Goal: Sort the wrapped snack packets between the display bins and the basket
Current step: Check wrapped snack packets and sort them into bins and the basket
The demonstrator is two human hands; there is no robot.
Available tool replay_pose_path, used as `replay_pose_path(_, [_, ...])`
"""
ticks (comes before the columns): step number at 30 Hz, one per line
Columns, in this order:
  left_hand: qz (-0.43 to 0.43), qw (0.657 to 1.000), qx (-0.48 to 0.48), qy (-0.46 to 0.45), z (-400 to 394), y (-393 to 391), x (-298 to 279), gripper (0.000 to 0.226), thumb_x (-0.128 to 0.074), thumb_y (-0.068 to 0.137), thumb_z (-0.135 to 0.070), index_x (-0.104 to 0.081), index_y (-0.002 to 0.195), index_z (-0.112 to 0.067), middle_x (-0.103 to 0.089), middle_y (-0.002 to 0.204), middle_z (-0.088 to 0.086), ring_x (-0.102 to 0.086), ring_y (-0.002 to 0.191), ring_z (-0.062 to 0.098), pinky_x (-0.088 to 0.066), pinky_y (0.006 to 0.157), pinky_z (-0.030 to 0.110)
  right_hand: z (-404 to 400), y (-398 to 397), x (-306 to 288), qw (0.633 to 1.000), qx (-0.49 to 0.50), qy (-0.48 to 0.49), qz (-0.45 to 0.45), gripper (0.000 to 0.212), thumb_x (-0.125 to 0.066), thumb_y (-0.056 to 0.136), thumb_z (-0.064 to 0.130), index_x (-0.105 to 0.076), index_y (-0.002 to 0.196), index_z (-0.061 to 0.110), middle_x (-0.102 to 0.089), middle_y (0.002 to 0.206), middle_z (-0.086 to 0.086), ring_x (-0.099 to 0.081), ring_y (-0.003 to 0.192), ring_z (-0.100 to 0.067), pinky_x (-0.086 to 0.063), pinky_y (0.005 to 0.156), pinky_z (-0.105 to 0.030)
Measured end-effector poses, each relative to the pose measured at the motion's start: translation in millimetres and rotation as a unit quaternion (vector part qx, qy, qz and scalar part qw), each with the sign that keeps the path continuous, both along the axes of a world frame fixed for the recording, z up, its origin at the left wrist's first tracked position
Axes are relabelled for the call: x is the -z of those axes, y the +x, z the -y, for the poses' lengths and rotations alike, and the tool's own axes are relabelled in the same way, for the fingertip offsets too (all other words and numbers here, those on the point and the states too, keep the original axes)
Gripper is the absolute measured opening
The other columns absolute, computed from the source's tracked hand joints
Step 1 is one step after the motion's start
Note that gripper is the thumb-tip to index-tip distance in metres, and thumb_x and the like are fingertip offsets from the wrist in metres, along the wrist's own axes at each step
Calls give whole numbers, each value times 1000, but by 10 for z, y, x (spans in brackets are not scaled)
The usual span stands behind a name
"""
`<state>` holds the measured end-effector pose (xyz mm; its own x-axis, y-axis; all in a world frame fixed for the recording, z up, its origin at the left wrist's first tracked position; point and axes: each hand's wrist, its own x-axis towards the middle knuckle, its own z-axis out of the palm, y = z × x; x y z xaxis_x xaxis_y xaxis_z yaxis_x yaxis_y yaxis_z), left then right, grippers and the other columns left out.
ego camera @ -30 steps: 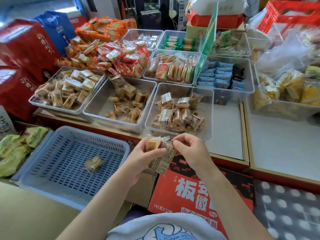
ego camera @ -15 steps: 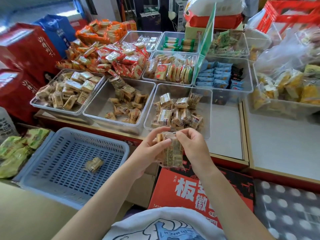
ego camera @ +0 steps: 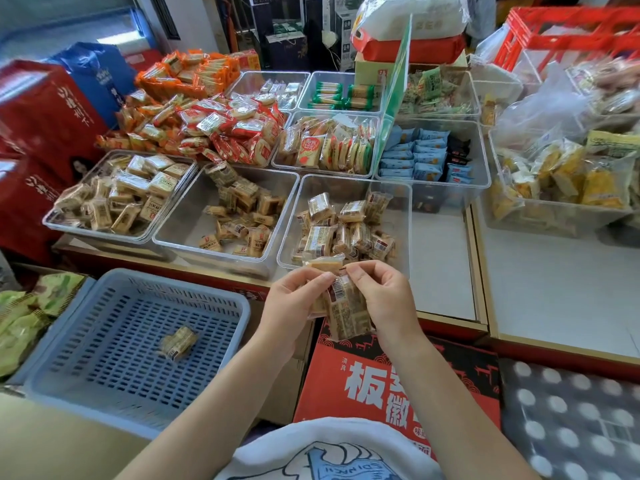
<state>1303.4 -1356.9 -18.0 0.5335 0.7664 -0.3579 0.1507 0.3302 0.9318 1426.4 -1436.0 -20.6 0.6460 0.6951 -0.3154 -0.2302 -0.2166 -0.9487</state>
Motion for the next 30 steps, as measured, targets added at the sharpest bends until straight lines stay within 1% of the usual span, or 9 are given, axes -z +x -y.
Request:
replay_pose_path(2, [3, 1000, -18, 1, -10, -4, 3, 15, -69, 96, -19, -71, 86, -8, -72, 83, 8, -69, 72, 14, -59, 66, 30, -4, 4, -4, 1000, -28, -3, -2, 16, -60, 102, 27, -70, 96, 16, -74, 92, -10, -72, 88, -27, -62, 79, -45])
replay_pose_path(6, [-3, 1000, -18, 6, -16, -2, 1, 16, -68, 97, -22, -72, 88, -10, -71, 86, 10, -68, 75, 16, -60, 67, 31, -14, -20, 21, 998, -67, -6, 0, 20, -51, 106, 24, -63, 93, 15, -65, 86, -8, -63, 83, -23, -58, 82, -51])
replay_pose_path(10, [5, 1000, -19, -14, -4, -11, 10, 19, -55, 105, -26, -74, 105, -25, -75, 105, 7, -75, 90, 20, -64, 79, 44, -11, 54, 15, 999, -43, -9, -17, 22, -46, 106, 21, -57, 91, 9, -60, 81, -10, -58, 76, -22, -51, 70, -38])
replay_pose_path(13, [45, 999, -7, -3, -87, -90, 17, 46, -57, 103, -18, -50, 140, -45, -76, 108, 7, -76, 96, 27, -63, 80, 46, 11, 144, -9, 998, -63, -32, -3, 24, -43, 106, 22, -55, 93, 5, -51, 76, -10, -51, 70, -21, -44, 62, -28])
replay_pose_path(15, [59, 998, 10, 4, -130, -122, 25, 69, -62, 100, -16, -29, 149, -51, -77, 106, 10, -75, 98, 29, -63, 80, 45, 21, 154, -12, 994, -98, -34, 17, 25, -47, 105, 26, -55, 89, 7, -49, 73, -9, -49, 68, -22, -45, 61, -28])
replay_pose_path(17, [47, 999, 19, 4, -143, -119, 30, 69, -67, 96, -16, -30, 148, -43, -78, 106, 7, -75, 98, 26, -63, 77, 39, 20, 124, -21, 992, -123, -20, 22, 23, -52, 104, 30, -56, 93, 10, -57, 76, -9, -56, 69, -23, -50, 65, -33])
replay_pose_path(22, [32, 999, 27, 23, -162, -135, 49, 40, -77, 82, -18, -64, 120, -16, -78, 104, 4, -74, 99, 22, -61, 79, 31, 2, 58, -28, 990, -139, 19, -10, 15, -58, 102, 35, -60, 112, 24, -74, 98, -6, -73, 90, -24, -61, 79, -37])
replay_pose_path(26, [28, 997, 57, 43, -189, -156, 38, 41, -79, 75, -16, -66, 114, -18, -78, 103, 4, -74, 96, 18, -58, 79, 25, -5, 95, 9, 989, -130, 4, 66, 4, -60, 102, 26, -61, 104, 23, -68, 86, -9, -67, 75, -21, -57, 69, -28])
replay_pose_path(30, [26, 997, 58, 44, -205, -146, 65, 41, -81, 75, -16, -68, 113, -18, -77, 105, 9, -74, 96, 22, -58, 80, 30, -22, 114, 36, 986, -116, -5, 115, 4, -64, 99, 20, -63, 96, 17, -60, 80, -3, -57, 66, -4, -51, 61, -20])
